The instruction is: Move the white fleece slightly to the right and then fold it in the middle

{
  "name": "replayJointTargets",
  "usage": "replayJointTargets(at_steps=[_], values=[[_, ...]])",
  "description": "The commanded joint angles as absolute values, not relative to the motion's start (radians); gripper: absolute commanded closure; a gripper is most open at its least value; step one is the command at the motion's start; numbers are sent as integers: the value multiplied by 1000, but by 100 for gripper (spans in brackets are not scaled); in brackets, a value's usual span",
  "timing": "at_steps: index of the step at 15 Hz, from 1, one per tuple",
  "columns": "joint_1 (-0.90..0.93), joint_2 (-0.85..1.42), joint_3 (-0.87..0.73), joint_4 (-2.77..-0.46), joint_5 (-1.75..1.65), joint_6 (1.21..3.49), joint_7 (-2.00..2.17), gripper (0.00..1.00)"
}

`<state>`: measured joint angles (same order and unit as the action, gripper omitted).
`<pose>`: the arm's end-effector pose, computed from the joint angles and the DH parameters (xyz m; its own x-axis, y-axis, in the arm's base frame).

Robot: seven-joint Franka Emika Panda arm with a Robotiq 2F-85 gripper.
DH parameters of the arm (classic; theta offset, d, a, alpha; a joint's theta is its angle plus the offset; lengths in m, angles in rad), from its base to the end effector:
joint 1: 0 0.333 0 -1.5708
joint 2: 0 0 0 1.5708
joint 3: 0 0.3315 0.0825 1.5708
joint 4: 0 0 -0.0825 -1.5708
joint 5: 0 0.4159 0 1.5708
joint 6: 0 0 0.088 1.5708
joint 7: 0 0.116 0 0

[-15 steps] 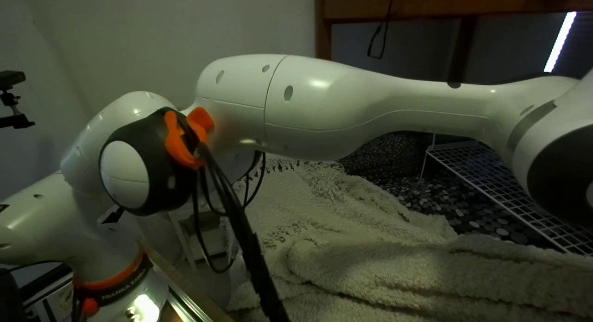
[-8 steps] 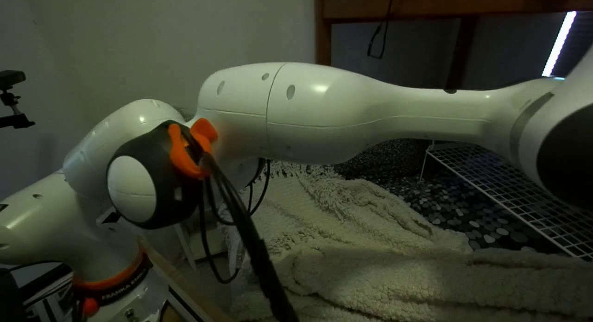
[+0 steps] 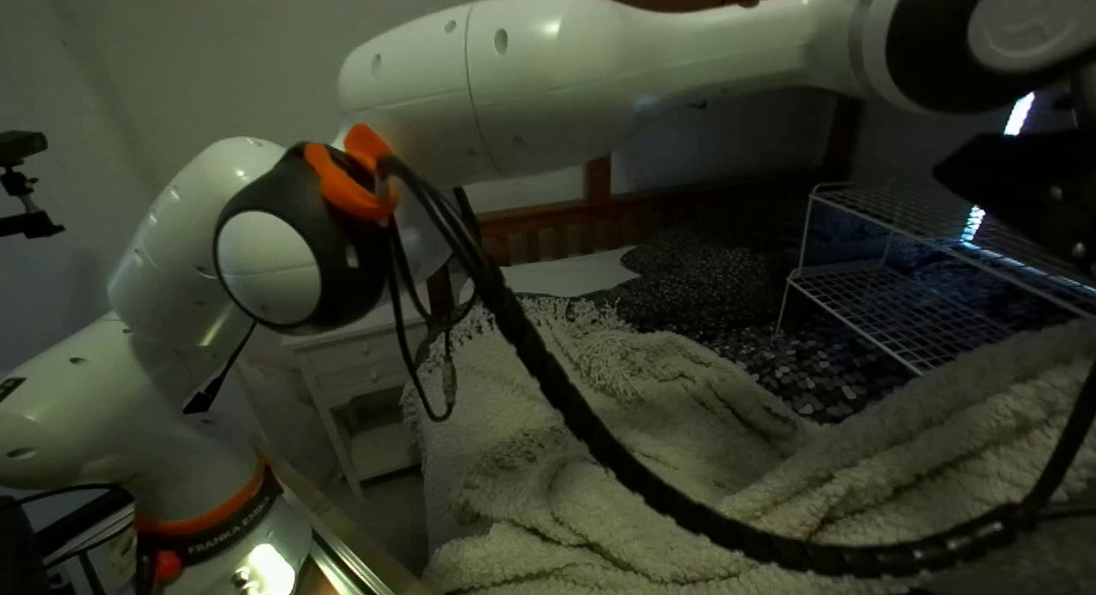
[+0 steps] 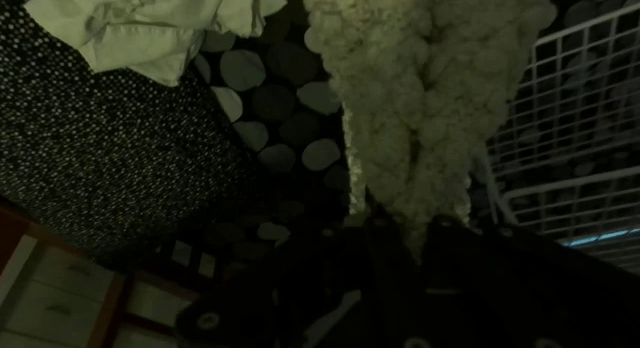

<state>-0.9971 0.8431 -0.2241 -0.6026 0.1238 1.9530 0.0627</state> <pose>0.3883 -0.7408 0.5732 0.3325 -0.8018 0.4965 -0.9264 -0.3762 0.0130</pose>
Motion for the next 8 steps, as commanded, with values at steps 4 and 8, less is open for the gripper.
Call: replayJointTargets(at_steps=[4,8], values=[[-1033,645,-163,-657,184,1486,-132,97],[-1022,671,-178,-617,169,1492,-115,89]])
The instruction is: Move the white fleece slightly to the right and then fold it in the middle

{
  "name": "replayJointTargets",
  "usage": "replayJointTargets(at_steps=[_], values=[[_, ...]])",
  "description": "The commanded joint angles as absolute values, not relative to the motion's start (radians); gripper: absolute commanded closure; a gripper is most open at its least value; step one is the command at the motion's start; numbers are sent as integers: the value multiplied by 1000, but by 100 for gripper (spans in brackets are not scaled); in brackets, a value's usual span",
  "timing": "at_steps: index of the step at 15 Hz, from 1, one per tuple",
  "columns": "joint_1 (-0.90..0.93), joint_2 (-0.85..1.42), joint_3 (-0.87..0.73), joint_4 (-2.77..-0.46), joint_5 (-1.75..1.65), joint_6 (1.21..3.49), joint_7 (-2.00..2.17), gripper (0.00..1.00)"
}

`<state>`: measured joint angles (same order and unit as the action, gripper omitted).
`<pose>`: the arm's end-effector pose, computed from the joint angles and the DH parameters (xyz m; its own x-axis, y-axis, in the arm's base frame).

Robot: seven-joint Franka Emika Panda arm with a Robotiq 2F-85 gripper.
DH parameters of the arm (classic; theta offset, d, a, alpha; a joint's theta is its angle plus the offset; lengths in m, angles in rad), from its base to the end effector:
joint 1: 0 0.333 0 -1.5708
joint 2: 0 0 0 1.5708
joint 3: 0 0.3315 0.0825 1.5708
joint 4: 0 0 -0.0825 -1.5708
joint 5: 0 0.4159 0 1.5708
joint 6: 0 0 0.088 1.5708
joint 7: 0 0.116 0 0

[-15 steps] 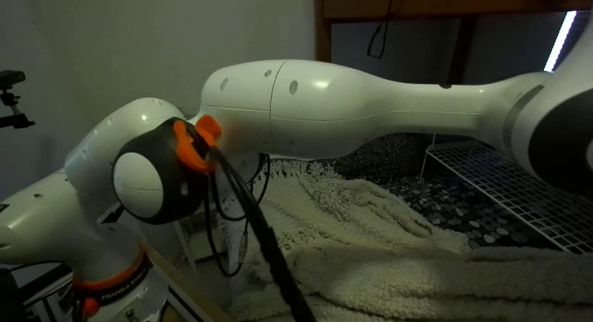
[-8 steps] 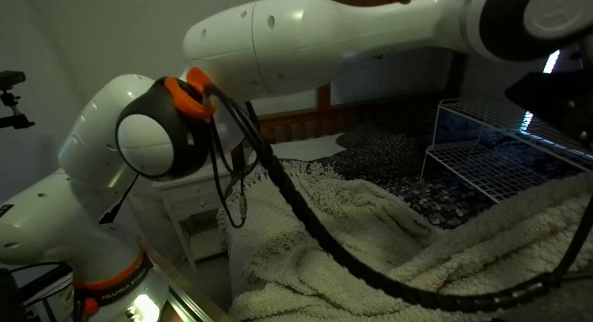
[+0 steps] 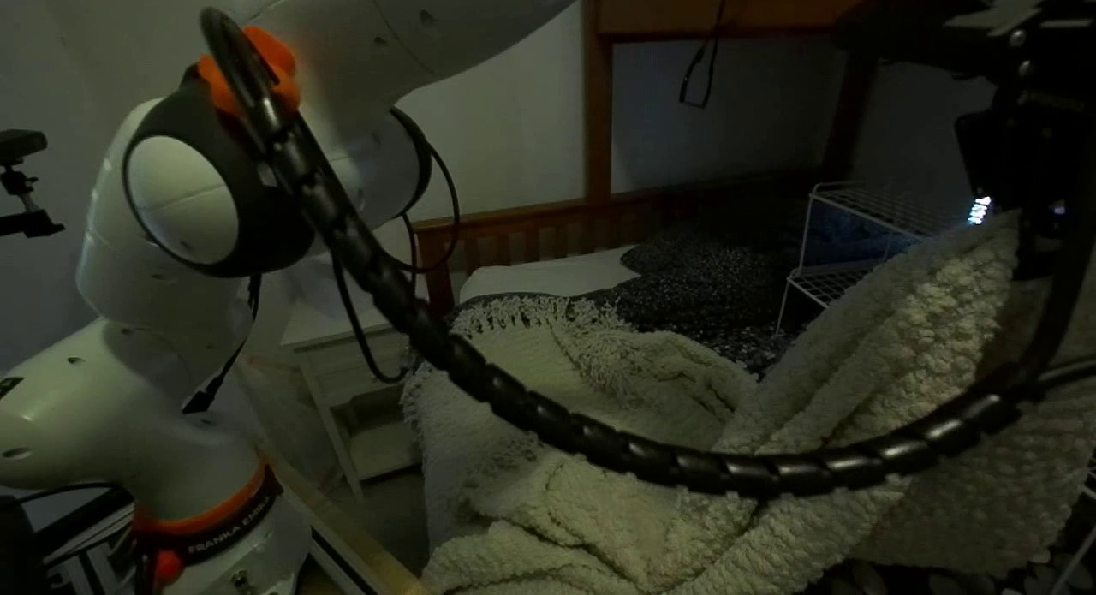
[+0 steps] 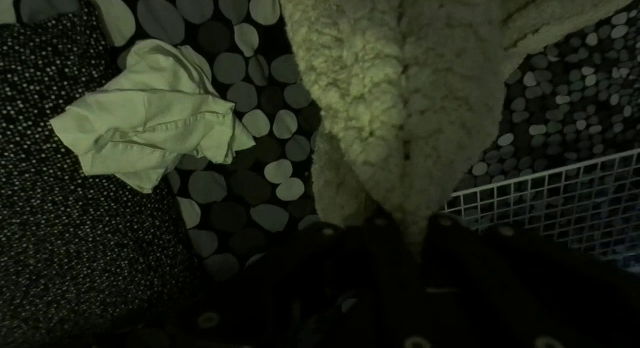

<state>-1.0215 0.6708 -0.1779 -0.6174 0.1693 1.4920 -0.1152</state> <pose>0.3507 -0.6696 0.6441 0.5226 -0.8256 0.2129 -0.8414 -0.5398 -0.0277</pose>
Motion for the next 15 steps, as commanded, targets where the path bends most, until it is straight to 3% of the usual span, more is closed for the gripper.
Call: replayJointTargets(at_steps=[1,3,4,15], values=[[-1022,671,-177,-621,170,1492,-118,89],[-1022,671,-175,-631,170,1492,-120,89],[-1022,671,-174,-634,170,1492,-120,97],[-821,411,-37,-838,167,1360,-356,97]])
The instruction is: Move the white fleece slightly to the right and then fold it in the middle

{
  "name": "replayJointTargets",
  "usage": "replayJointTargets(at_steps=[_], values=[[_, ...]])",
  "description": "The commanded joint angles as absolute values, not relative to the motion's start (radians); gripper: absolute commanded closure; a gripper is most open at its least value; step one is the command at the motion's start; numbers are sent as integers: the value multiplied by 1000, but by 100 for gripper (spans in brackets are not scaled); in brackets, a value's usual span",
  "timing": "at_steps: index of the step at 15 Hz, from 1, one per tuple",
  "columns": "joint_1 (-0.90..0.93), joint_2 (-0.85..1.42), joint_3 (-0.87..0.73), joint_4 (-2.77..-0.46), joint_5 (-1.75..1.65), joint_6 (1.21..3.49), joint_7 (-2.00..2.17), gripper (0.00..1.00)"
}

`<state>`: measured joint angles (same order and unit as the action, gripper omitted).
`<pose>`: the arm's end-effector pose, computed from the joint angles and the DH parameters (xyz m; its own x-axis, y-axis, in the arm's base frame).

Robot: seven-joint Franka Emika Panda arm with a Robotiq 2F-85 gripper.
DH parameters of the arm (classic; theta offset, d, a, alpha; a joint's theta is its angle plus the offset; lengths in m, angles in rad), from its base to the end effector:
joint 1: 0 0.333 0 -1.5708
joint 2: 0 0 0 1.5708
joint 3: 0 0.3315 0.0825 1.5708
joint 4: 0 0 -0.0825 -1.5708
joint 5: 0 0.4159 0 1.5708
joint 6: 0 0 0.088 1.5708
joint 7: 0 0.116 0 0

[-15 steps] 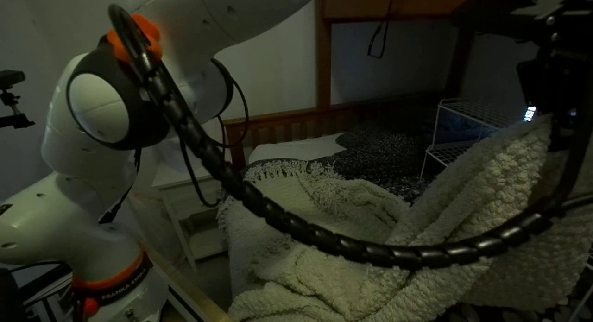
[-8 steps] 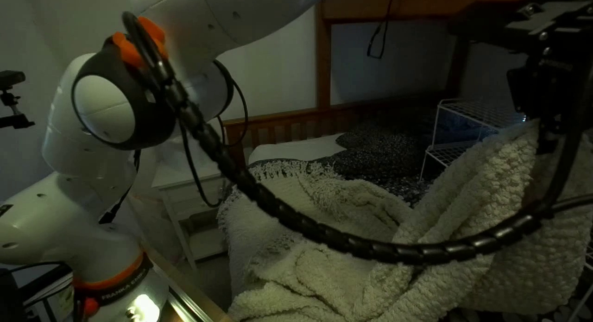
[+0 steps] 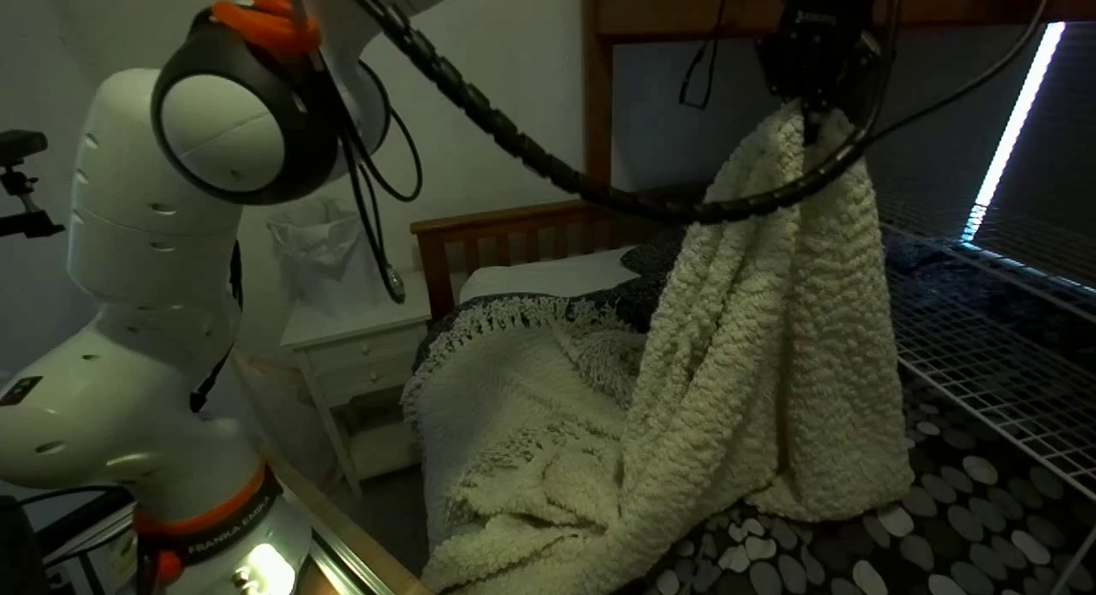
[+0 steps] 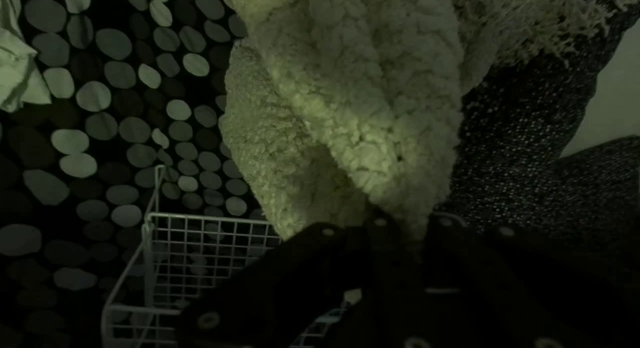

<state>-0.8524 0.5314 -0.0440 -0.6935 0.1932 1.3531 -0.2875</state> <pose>0.4686 -0.5258 0.6938 0.8361 -0.5213 0.1707 -0.5085 -0.8533 -0.1150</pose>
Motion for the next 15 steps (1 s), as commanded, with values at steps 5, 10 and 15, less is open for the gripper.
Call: replayJointTargets(at_steps=[5,10,15], values=[[-785,259,-51,-1070,125,1428,-373,97],[-784,155,-52,-1302,97,1631,-352,97],[-791,175,-45,-1322,128,1693,-346,89]])
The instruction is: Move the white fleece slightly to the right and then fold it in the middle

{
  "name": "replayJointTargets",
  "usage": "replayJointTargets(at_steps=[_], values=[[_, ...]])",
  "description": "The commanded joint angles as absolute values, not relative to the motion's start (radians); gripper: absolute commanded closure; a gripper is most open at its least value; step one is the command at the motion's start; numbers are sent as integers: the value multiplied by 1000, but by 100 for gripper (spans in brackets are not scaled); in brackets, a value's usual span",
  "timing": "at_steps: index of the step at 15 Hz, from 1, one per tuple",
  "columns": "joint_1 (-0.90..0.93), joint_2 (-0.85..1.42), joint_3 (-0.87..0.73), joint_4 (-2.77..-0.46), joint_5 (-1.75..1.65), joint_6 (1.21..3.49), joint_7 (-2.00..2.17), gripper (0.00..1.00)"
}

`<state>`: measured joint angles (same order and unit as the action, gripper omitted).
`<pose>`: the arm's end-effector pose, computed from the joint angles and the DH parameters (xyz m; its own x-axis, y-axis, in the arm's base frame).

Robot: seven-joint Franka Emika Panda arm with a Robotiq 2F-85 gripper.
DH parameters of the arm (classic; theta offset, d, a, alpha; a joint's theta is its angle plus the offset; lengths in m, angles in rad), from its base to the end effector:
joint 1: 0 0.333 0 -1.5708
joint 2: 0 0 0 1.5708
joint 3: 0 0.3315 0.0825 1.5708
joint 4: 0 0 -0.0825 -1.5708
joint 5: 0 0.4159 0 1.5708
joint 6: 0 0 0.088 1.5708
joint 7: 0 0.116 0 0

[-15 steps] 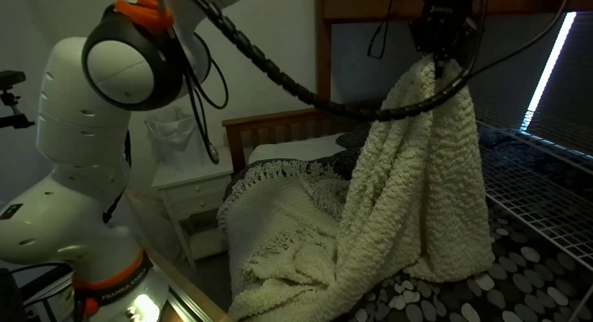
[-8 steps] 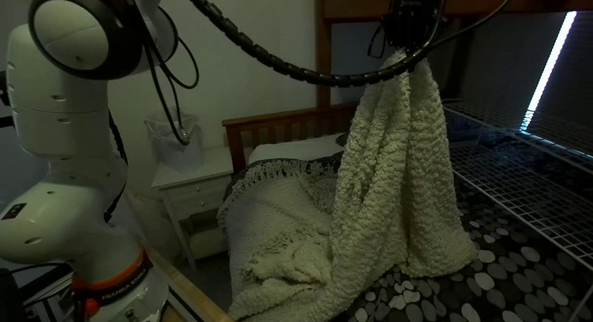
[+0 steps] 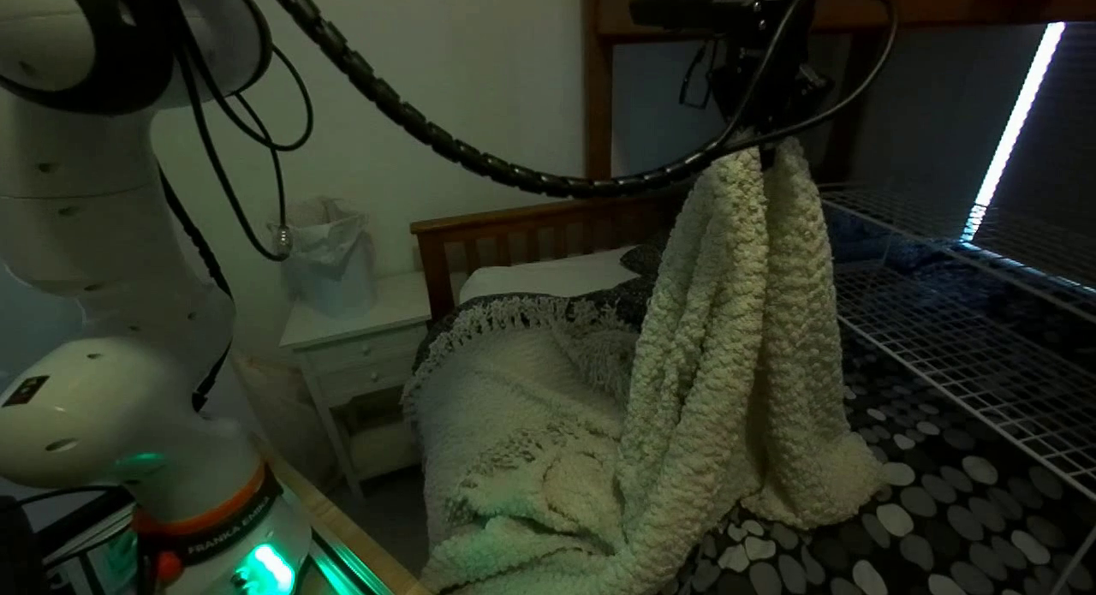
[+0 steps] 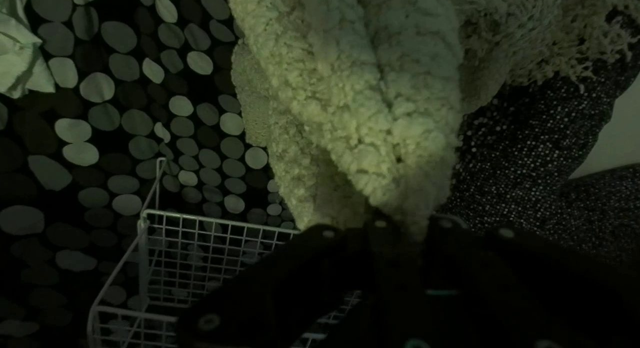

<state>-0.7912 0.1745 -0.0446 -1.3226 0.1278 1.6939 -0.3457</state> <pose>0.4522 -0.4760 0.6623 0.8566 -0.4649 0.2238 -0.4671 -0.8830 -0.0464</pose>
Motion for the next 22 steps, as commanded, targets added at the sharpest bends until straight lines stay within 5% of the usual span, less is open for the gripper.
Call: replayJointTargets(at_steps=[1,4,5,13,17,22], values=[[-791,164,-44,-1339,129,1701,-343,89],[-791,147,-44,-1356,130,1702,-340,89],[-790,145,-44,-1360,130,1703,-340,97],[-637,34,125,-1631,136,1692,-381,97],[-390,-6,-29,-1780,130,1701,-344,97],[-218,20,-30,-1848,100,1754,-275,97]])
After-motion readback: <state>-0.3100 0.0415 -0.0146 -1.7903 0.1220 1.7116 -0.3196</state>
